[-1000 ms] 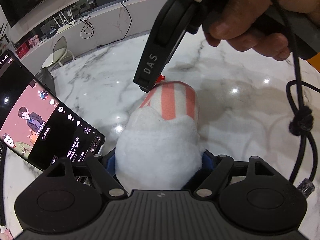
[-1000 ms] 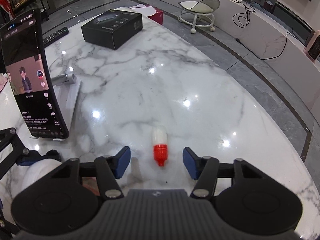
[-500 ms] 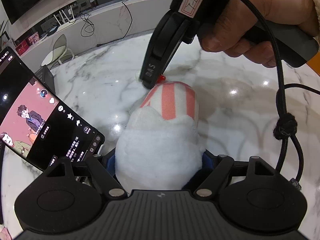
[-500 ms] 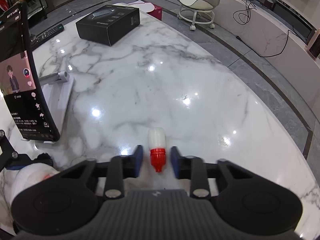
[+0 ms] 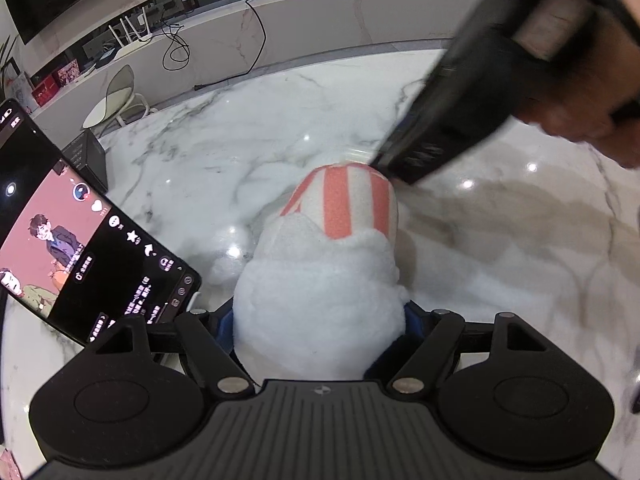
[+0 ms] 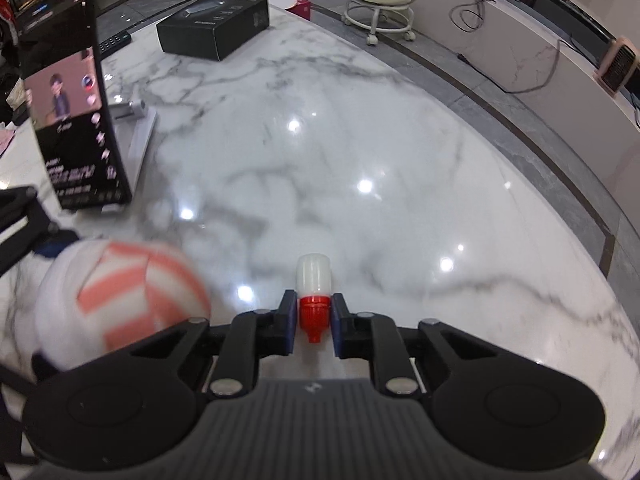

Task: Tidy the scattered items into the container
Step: 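Hold the plush in the left gripper while the right grasps the red-capped bottle, then carry the plush and red-capped bottle over the orange box with both grippers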

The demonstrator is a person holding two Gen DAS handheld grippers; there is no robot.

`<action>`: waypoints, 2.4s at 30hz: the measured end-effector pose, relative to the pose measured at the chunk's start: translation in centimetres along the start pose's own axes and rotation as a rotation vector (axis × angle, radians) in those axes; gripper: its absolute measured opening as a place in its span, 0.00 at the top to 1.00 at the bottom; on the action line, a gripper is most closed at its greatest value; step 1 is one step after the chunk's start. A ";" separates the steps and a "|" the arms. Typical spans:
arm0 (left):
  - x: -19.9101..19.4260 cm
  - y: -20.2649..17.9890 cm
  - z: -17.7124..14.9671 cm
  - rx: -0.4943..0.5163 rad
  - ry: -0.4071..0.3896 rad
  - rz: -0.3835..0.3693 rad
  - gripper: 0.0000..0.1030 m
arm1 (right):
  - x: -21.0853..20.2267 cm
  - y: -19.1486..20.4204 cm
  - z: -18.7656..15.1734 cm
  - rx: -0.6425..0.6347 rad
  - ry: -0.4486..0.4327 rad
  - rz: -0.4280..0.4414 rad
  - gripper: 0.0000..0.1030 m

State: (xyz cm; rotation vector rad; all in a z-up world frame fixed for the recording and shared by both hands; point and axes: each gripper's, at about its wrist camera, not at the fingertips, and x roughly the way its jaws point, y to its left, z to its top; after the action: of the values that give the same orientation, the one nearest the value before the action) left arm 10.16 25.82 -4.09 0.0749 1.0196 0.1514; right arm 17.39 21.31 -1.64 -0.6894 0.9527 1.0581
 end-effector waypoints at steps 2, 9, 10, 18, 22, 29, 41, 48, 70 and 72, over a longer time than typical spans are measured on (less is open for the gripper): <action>-0.1 -0.4 0.1 0.004 -0.001 0.003 0.17 | -0.8 -0.2 -1.2 0.019 0.001 -0.005 0.82; -0.3 -1.4 0.6 0.005 0.015 -0.008 0.19 | -4.0 -1.0 -5.7 0.084 -0.008 -0.038 0.82; -0.3 -1.5 0.7 0.007 0.015 -0.007 0.19 | -4.5 -1.2 -6.4 0.098 -0.013 -0.041 0.82; -1.4 -1.9 1.4 -0.002 -0.003 0.000 0.19 | -8.5 -1.8 -10.6 0.197 -0.076 -0.052 0.82; -2.2 -2.1 1.6 -0.012 -0.010 -0.009 0.19 | -10.4 -2.0 -11.9 0.247 -0.119 -0.047 0.82; -3.8 -3.8 2.1 -0.004 -0.034 -0.028 0.19 | -13.7 -1.9 -13.9 0.283 -0.163 -0.073 0.82; -6.8 -9.2 3.0 0.074 -0.095 -0.049 0.19 | -19.3 -2.3 -18.0 0.339 -0.236 -0.130 0.82; -8.6 -11.5 3.7 0.097 -0.130 -0.037 0.19 | -21.9 -2.6 -19.6 0.361 -0.282 -0.144 0.82; -11.5 -20.0 7.8 0.210 -0.180 -0.031 0.19 | -27.2 -5.0 -23.6 0.446 -0.388 -0.155 0.82; -11.8 -20.7 8.4 0.217 -0.194 -0.035 0.19 | -27.8 -5.4 -23.9 0.465 -0.403 -0.156 0.82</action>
State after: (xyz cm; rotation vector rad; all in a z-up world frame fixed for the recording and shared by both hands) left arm 13.10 3.59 7.52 0.2641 0.8404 0.0003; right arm 10.02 -11.97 12.88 -0.1512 0.7394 0.7585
